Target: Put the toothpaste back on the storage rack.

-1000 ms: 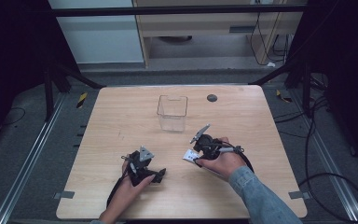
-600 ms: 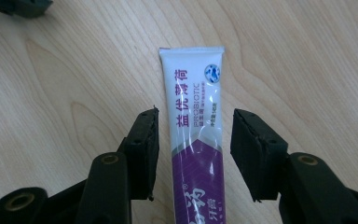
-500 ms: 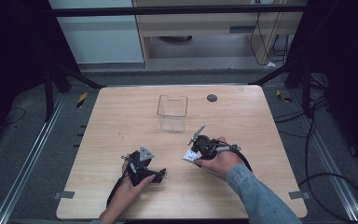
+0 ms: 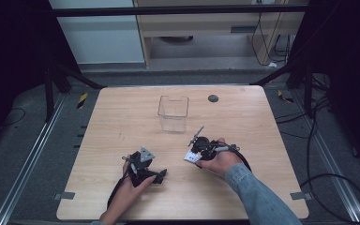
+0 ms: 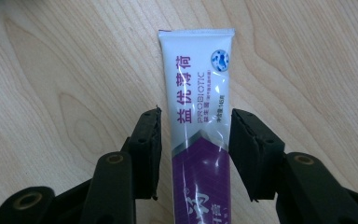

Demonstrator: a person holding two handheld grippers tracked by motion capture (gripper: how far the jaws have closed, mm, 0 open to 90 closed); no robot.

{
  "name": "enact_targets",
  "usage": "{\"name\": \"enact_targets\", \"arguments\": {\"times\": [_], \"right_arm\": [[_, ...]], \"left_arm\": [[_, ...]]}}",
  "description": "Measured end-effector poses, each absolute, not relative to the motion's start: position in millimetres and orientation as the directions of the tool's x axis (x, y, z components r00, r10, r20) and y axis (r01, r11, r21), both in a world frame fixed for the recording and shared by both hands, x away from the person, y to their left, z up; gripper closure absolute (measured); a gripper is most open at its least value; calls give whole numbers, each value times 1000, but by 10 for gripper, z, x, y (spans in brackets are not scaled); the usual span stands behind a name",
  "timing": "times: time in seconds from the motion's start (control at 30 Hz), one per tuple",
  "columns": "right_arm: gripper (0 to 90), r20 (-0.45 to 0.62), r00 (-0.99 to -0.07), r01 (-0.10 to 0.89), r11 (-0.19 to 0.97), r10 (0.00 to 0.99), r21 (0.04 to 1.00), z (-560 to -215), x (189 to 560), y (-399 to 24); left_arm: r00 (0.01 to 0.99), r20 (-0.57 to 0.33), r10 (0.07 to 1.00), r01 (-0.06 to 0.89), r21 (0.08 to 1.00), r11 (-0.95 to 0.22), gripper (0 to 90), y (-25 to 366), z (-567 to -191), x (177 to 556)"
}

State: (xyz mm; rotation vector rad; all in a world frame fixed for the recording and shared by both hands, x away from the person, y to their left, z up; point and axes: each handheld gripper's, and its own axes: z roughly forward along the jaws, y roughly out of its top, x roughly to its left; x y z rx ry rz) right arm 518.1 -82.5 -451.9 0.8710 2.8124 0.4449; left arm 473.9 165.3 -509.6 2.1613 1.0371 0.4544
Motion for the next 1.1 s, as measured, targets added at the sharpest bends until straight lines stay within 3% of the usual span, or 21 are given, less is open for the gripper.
{"name": "enact_targets", "arguments": {"times": [1.1], "right_arm": [[536, -52, -816, 541, 792, 576, 282, -4650, 5242, -856]], "left_arm": [[621, 17, 784, 543, 711, -446, 0, 1653, -5096, 4741]]}}
